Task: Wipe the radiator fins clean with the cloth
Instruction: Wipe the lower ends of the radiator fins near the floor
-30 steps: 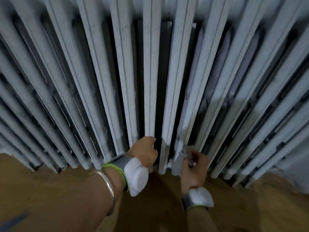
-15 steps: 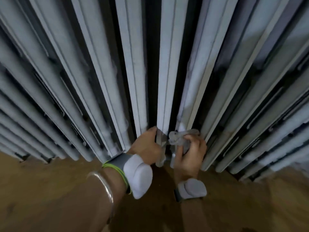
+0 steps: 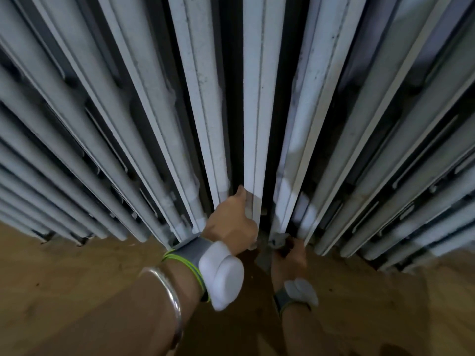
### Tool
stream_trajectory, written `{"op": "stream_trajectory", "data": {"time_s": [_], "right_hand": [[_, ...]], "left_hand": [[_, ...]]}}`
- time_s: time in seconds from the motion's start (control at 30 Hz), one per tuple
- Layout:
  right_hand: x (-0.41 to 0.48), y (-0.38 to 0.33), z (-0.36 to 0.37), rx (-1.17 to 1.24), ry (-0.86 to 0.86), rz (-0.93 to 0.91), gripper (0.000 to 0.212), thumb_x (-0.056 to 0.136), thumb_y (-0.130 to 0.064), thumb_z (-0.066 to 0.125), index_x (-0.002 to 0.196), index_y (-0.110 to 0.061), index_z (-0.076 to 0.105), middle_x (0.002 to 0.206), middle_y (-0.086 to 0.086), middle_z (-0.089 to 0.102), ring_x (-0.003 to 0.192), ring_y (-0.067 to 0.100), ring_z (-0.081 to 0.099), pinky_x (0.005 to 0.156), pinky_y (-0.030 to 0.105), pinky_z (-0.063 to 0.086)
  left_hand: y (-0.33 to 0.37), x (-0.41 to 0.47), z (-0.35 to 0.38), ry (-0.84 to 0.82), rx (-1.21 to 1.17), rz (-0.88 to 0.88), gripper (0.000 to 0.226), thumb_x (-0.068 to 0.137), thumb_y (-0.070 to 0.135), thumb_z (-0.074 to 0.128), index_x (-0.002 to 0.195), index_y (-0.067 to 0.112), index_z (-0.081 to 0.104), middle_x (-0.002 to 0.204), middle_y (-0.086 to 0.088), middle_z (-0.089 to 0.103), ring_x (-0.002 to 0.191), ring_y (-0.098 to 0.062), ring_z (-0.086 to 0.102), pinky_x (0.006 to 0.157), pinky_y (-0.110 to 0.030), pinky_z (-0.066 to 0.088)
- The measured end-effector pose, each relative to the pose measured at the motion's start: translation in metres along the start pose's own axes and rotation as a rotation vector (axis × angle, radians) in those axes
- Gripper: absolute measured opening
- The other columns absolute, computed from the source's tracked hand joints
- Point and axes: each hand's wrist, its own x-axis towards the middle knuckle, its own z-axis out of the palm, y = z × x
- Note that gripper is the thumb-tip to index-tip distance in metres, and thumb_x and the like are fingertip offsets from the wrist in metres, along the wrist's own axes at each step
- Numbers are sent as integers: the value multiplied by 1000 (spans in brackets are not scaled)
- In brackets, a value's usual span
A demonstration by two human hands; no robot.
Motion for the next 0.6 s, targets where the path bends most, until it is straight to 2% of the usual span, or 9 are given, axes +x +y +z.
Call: {"op": "stream_trajectory", "data": {"time_s": [0.07,0.1,0.13,0.2,0.27,0.4,0.5,0.6], "right_hand": [[6,3,1,81,-70,379,12,93,-8,54,105,-8,51,80,7,53,65,19,51,56,29,43],[9,8,3,109,-59,482,18,93,-8,53,110,-6,50,82,10,54,63,20,50,52,29,41],[10,6,4,178,-54,600,22,94,-8,53,115,-4,51,86,13,55,64,22,51,54,32,43],[9,2,7,347,-52,731,28,94,-4,52,121,-8,52,101,17,57,79,30,56,66,41,50],[10,-2,9,518,-23,820,28,94,1,50,118,-13,55,110,18,56,91,34,55,76,44,51],[9,-20,2,625,15,821,15,93,0,53,100,-12,58,104,17,57,97,36,56,82,46,51],[4,-35,-6,674,33,764,13,92,0,55,104,-3,60,102,18,59,95,38,57,80,44,51],[0,-53,-16,731,46,659,9,90,1,58,97,-1,62,99,16,63,94,34,60,78,41,53]], "left_hand": [[1,-1,-1,7,0,0,65,82,2,51,144,14,33,132,-10,54,118,-28,52,98,-41,45],[1,-2,-1,12,3,3,64,83,2,50,143,13,34,131,-11,54,117,-29,53,98,-41,45],[1,-2,-1,12,2,4,63,82,2,50,143,13,34,129,-12,55,116,-29,53,97,-41,46],[1,-1,-1,9,3,9,62,82,2,50,141,12,36,127,-12,56,115,-30,54,97,-43,46],[1,0,-1,4,7,9,61,82,2,50,141,12,36,127,-12,57,115,-30,54,96,-44,47],[1,1,-2,-9,10,6,60,82,2,51,140,12,36,127,-13,56,114,-31,54,96,-44,47],[3,0,-2,-17,17,-7,59,84,2,50,141,10,35,129,-13,54,116,-31,53,97,-42,45],[4,0,-3,-25,19,-6,58,83,2,50,139,9,37,128,-13,55,115,-31,53,97,-43,46]]}}
